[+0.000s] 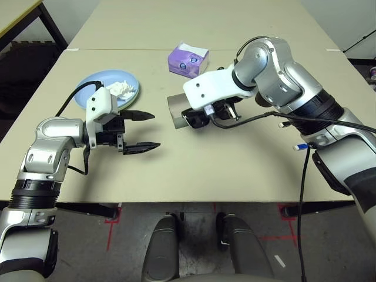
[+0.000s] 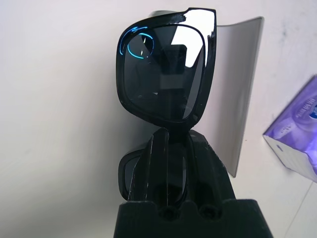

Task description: Organize and tidy the items on the table.

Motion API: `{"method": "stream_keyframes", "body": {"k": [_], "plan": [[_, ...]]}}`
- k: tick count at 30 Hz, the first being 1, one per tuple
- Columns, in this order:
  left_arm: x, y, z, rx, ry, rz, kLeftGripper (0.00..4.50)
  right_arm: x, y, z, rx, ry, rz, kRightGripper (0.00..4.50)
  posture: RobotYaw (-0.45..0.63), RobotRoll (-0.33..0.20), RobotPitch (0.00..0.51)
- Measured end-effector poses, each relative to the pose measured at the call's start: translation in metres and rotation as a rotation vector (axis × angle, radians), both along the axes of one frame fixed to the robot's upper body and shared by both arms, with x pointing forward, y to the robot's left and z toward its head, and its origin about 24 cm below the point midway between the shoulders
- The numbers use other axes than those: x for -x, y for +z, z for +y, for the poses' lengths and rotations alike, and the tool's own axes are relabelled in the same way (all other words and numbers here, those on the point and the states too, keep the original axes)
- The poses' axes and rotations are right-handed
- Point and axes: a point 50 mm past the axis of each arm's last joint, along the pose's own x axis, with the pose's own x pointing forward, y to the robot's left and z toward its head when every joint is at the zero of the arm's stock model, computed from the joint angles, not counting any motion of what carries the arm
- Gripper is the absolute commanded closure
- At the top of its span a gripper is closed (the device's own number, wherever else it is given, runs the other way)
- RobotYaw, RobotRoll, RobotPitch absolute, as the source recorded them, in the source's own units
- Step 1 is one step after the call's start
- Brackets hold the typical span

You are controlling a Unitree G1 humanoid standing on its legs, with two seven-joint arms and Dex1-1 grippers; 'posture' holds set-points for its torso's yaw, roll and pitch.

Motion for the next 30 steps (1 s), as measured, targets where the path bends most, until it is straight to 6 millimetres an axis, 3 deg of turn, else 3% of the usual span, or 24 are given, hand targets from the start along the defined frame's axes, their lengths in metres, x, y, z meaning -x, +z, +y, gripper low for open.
{"method": "stream_keyframes", "body": {"k": [8, 18, 30], "plan": [[-0.001, 0.001, 0.000, 0.000, -0.001, 0.000, 0.00, -0.011, -0.015, 0.009, -0.074, -0.039, -0.071, 4.13, 0.06, 0.000, 0.154], [-0.001, 0.002, 0.000, 0.001, 0.001, 0.006, 0.00, -0.021, -0.024, 0.003, -0.041, -0.044, -0.146, 4.13, 0.07, 0.000, 0.158], [0.000, 0.002, -0.001, 0.000, 0.001, 0.012, 0.00, -0.022, -0.025, 0.007, -0.037, -0.029, -0.160, 4.13, 0.05, 0.000, 0.171]]}}
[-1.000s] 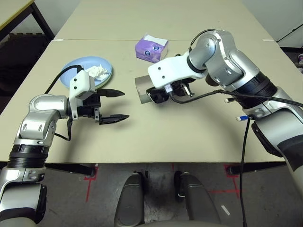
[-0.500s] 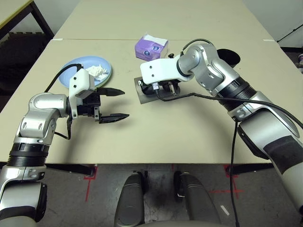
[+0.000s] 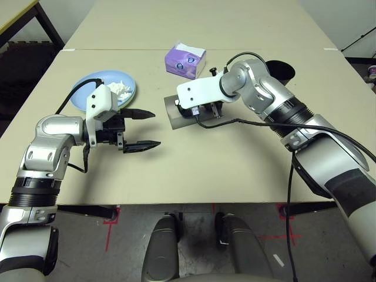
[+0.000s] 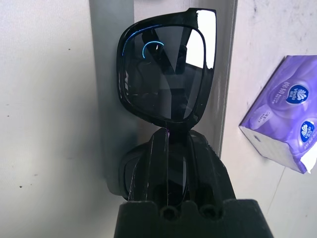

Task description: Organize and tidy the items on the table.

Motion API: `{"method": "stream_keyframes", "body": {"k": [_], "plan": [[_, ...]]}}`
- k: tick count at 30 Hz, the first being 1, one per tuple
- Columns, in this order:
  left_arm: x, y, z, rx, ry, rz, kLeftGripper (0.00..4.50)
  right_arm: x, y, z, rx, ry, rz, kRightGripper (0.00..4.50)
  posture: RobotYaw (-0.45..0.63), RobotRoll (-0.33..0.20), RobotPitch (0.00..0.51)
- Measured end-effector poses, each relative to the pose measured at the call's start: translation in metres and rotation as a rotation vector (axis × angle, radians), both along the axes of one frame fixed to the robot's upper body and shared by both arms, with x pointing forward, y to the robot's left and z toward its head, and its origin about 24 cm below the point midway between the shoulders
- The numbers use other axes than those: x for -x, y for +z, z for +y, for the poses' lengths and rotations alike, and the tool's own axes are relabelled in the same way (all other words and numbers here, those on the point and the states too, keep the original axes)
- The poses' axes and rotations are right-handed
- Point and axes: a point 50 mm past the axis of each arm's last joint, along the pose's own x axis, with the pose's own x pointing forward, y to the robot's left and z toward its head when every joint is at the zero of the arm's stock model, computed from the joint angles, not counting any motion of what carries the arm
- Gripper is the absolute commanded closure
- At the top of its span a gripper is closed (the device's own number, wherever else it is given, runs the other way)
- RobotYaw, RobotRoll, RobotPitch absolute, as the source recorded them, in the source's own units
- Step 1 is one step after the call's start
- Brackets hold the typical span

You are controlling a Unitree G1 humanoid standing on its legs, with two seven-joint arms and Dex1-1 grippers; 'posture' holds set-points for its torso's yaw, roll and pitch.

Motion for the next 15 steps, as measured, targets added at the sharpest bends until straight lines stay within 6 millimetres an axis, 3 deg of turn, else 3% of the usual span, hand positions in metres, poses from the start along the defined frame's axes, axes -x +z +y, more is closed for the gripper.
{"method": "stream_keyframes", "body": {"k": [15], "plan": [[0.006, -0.003, -0.001, -0.017, -0.006, 0.025, 0.00, 0.006, 0.024, 0.008, 0.004, 0.046, -0.038, 4.13, 0.04, 0.000, 0.210]]}}
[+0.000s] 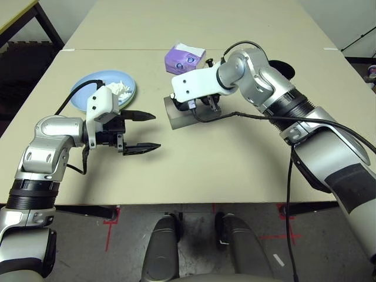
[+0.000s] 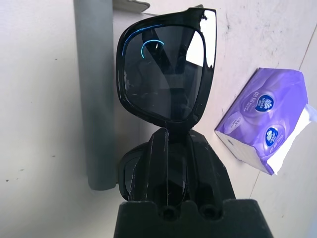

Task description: Organize and tidy the items on the table.

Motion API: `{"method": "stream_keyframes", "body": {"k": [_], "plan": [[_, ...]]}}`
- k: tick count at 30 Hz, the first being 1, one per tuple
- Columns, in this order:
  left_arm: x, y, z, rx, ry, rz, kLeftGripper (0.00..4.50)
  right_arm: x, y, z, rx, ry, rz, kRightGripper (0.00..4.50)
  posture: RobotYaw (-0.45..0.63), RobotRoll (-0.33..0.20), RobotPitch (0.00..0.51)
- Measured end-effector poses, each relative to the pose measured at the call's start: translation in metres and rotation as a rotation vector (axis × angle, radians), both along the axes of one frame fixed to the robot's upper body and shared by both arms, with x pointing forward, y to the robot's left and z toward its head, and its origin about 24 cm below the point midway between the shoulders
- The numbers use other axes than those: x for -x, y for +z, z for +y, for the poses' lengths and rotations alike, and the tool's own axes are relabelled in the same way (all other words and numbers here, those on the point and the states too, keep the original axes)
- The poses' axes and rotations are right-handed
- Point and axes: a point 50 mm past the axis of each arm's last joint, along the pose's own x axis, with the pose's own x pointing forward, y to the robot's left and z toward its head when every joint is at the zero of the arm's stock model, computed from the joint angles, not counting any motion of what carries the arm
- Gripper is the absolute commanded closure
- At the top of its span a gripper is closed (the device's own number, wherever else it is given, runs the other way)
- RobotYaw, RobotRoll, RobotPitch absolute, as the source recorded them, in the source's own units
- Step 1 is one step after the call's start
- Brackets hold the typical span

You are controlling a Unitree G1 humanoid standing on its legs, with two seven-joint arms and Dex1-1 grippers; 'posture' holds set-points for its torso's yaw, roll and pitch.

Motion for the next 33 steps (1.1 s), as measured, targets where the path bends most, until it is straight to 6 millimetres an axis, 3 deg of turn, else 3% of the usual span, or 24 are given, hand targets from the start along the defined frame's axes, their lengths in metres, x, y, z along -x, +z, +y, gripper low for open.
{"method": "stream_keyframes", "body": {"k": [33], "plan": [[0.0044, -0.0015, -0.0050, 0.019, 0.023, 0.001, 0.00, 0.0037, 0.0049, 0.0033, 0.016, 0.044, -0.050, 4.13, 0.03, 0.000, 0.255]]}}
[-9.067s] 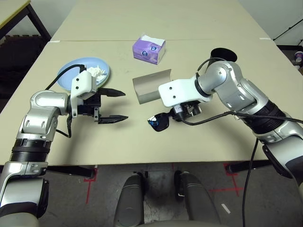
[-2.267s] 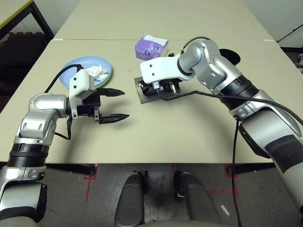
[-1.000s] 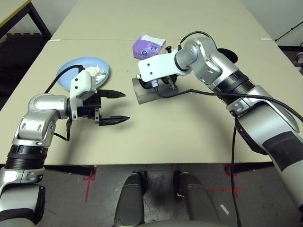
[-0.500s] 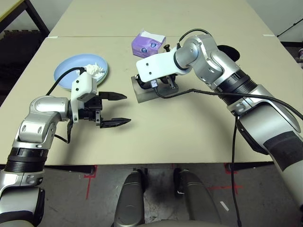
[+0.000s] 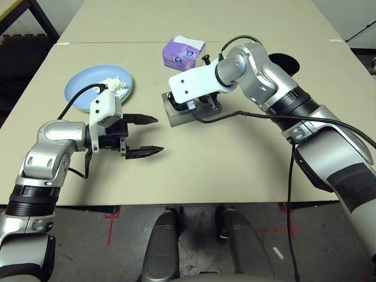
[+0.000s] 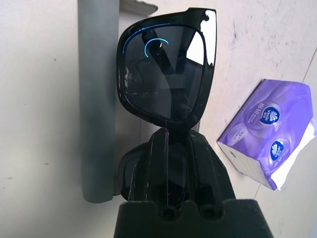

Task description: Organize and tidy the items on the table.

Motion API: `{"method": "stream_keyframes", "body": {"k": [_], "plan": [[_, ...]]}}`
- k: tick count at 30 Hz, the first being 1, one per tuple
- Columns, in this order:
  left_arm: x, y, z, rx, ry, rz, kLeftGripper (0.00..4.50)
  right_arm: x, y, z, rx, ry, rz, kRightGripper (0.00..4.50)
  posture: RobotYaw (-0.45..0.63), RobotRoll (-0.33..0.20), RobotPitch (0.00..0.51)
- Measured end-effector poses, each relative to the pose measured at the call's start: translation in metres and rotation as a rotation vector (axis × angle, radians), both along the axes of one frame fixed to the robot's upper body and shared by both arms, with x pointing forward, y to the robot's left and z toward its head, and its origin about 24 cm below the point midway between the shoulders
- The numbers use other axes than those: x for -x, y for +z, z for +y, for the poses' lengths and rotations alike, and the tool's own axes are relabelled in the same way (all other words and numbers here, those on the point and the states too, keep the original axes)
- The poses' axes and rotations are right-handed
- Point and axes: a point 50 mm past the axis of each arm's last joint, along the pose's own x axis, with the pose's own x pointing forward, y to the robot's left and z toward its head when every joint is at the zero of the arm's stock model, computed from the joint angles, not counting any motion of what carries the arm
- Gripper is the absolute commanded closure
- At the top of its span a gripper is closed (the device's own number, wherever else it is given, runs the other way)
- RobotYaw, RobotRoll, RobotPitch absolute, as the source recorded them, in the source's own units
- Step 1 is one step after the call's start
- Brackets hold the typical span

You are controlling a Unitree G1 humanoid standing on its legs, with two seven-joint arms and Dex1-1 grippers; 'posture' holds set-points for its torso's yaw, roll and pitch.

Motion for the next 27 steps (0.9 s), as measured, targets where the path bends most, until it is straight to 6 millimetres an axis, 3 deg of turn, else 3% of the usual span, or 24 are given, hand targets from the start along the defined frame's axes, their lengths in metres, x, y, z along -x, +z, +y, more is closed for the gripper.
{"method": "stream_keyframes", "body": {"k": [8, 19, 27], "plan": [[0.001, 0.004, 0.003, -0.036, 0.007, -0.034, 0.00, -0.001, -0.003, -0.001, 0.007, -0.003, -0.006, 4.13, 0.03, 0.000, 0.256], [0.011, 0.018, 0.009, -0.031, 0.194, -0.120, 0.00, 0.000, -0.007, -0.001, 0.000, -0.006, -0.007, 4.13, 0.04, 0.000, 0.260], [0.016, 0.018, 0.009, -0.013, 0.220, -0.127, 0.00, 0.000, -0.006, 0.004, -0.014, 0.003, -0.017, 4.13, 0.04, 0.000, 0.255]]}}
